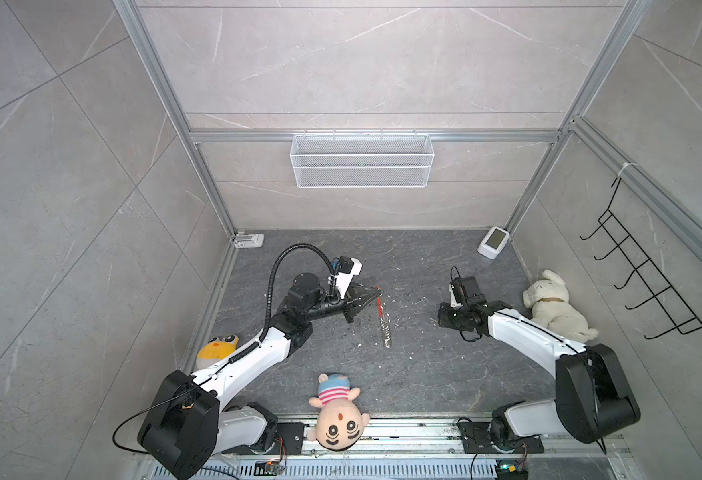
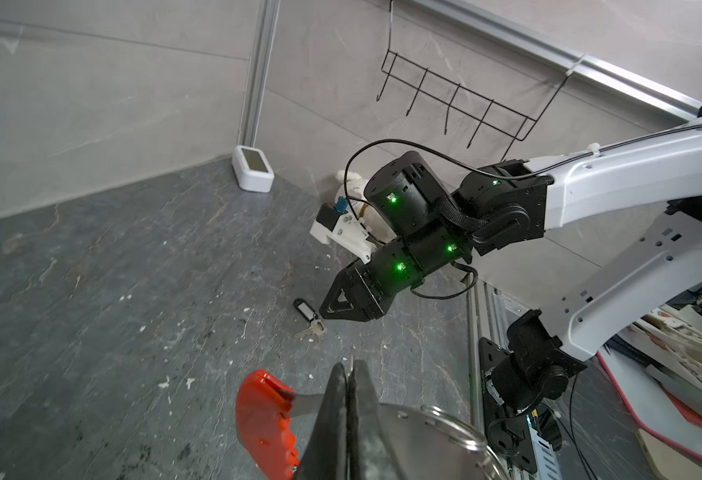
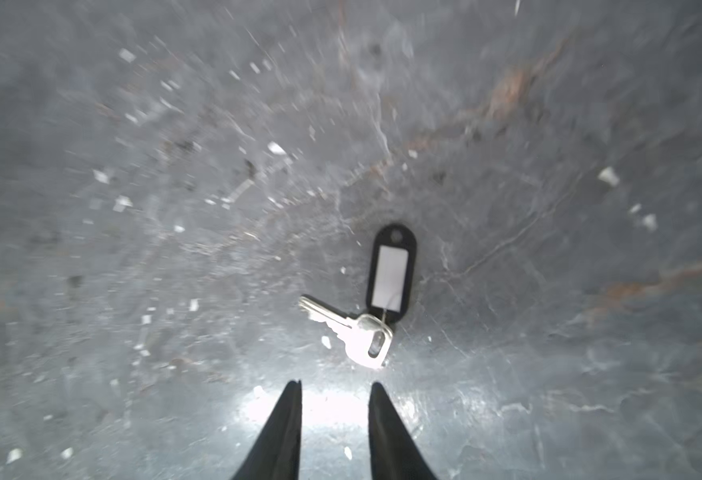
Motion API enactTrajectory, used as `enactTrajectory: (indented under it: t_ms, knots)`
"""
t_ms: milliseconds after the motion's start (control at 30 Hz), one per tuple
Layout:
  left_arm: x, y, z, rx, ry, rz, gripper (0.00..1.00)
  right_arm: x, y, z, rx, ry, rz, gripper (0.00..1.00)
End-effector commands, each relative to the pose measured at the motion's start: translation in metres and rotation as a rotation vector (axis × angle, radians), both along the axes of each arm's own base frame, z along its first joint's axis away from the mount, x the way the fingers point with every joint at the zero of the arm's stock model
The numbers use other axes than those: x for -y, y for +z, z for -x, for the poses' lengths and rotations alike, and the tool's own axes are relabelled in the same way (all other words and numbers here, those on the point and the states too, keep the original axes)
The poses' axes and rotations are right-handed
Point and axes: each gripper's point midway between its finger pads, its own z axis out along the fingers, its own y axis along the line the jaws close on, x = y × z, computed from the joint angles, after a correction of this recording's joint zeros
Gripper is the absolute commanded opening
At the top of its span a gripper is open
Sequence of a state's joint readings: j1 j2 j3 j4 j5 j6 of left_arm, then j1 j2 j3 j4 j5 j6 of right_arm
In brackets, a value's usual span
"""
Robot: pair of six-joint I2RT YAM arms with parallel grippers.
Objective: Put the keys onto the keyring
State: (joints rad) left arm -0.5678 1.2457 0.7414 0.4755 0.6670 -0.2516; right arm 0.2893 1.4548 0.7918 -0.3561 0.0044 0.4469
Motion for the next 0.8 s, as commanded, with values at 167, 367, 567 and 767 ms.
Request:
enactTrajectory:
  t_ms: [167, 367, 567, 767]
  knots:
    - [-0.017, 0.017, -0.009, 0.062, 0.132, -0.023, 0.0, 0.015, -0.021, -0.003, -0.075, -0.074, 0.085, 0.33]
    - [-0.035, 0.019, -0.021, 0.131, 0.276, -0.032, 0.0, 0.014, -0.027, -0.011, -0.081, -0.064, 0.101, 0.31]
    - [-0.042, 0.017, -0.023, 0.162, 0.313, -0.045, 0.0, 0.015, -0.033, -0.015, -0.092, -0.057, 0.12, 0.25]
    - [-0.043, 0.016, -0.026, 0.16, 0.332, -0.049, 0.0, 0.016, -0.034, -0.017, -0.085, -0.059, 0.128, 0.07]
